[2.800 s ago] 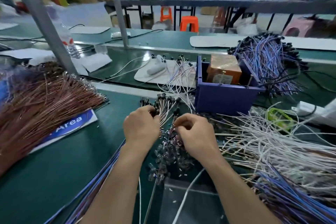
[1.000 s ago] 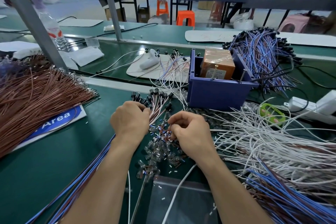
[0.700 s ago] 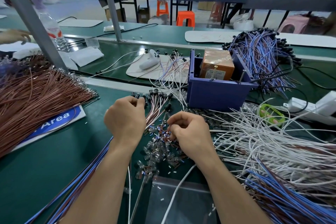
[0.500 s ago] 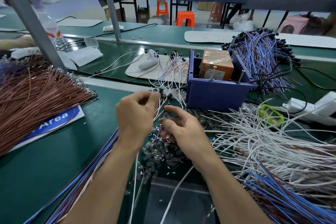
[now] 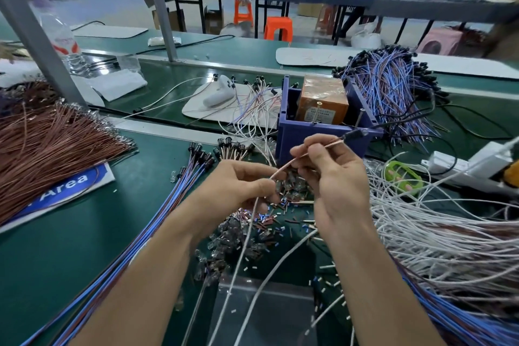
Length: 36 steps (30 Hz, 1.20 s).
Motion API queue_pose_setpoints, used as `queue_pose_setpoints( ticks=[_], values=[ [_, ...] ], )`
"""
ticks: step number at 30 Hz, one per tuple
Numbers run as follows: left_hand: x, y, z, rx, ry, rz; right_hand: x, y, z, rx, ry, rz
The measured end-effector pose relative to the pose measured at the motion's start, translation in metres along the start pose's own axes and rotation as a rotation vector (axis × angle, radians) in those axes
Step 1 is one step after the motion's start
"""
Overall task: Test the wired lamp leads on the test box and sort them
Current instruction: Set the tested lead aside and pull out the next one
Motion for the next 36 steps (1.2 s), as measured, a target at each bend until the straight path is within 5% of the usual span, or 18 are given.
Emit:
queue_pose_setpoints(
  ticks=[6,14,19,28,32,36],
  values=[
    [-0.009,0.012,0.005,0.170,0.150,0.093,0.051,-0.006,0.036,-0.047,-0.376,-0.074],
    [-0.006,0.005,0.012,-0.036,0.019,0.066,0.048,0.001,0.071,0.133,0.182,-0.173],
    [-0.002,0.005,0.025,-0.240,-0.174,0.040,0.043,-0.003,0.070,0.024,-0.279,-0.248],
    [0.003,0.006,0.052,-0.493,0.229,0.128,0.058,-0.017,0.114,-0.219,-0.731,-0.162],
    [0.004,0.001,0.045,-0.541,0.385,0.123,0.051,-0.017,0.113,-0.253,-0.673,-0.179],
    [0.001,-0.002,0.024,-0.397,0.201,0.061,0.045,-0.010,0.098,-0.102,-0.386,-0.241]
  ],
)
Point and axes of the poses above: each hand's wrist, its own y-axis away from the middle knuckle, its own z-axis out of the back of the hand, x = y × z, the point moved 2 cm from there along -y, towards the middle knuckle, and after that the axes turned 2 degrees about -y, right-handed, at the moved point
